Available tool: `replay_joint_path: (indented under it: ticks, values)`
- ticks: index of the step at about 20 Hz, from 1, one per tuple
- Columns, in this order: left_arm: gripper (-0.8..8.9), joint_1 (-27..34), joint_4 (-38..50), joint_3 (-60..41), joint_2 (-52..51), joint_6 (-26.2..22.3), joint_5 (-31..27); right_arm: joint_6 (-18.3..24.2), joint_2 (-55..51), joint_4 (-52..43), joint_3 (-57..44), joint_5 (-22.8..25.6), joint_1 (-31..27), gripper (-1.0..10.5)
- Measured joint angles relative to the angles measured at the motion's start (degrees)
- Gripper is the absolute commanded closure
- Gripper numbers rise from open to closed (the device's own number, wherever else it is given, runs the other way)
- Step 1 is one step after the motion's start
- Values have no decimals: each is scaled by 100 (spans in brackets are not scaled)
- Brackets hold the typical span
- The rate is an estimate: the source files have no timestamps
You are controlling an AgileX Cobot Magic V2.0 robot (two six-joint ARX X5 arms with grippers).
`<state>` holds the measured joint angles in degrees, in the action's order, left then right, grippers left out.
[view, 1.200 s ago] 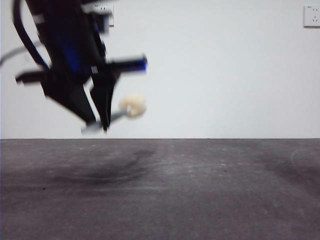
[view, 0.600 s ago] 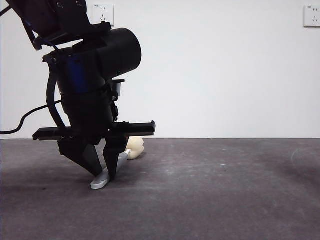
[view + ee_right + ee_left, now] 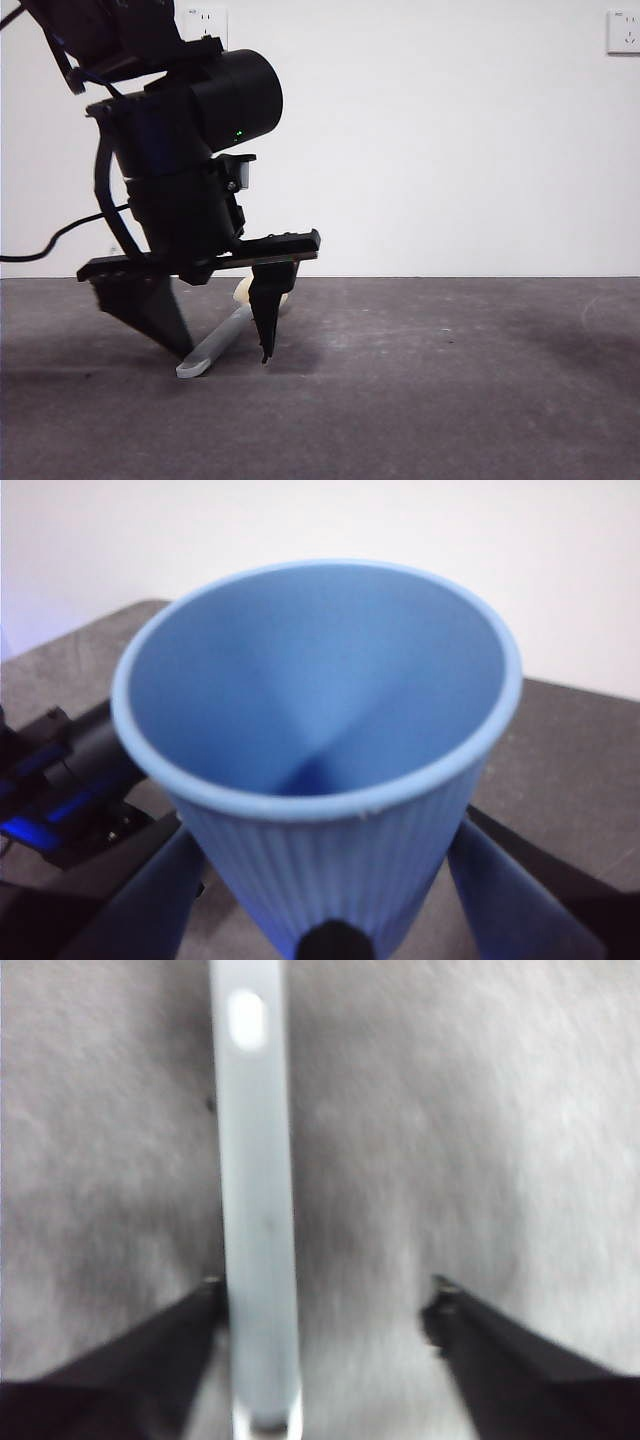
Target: Pick up the cup brush,pick up the cup,insert the brush into the cup,clean the cup,put the cup brush back,put the cup back to the fixed position on the table
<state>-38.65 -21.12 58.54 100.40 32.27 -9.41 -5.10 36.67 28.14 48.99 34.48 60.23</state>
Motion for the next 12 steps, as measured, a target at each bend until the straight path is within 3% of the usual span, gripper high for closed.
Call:
replay_joint_path:
  ticks: [5,12]
  values:
    - [279,2,-302,-85,-743,-339,111,-330,1034,-197,-20,-223,-446,959]
    - [279,2,-1067,-85,-3226,-925,1056,-413,2603,-2267,-778,-2107,-2142,959]
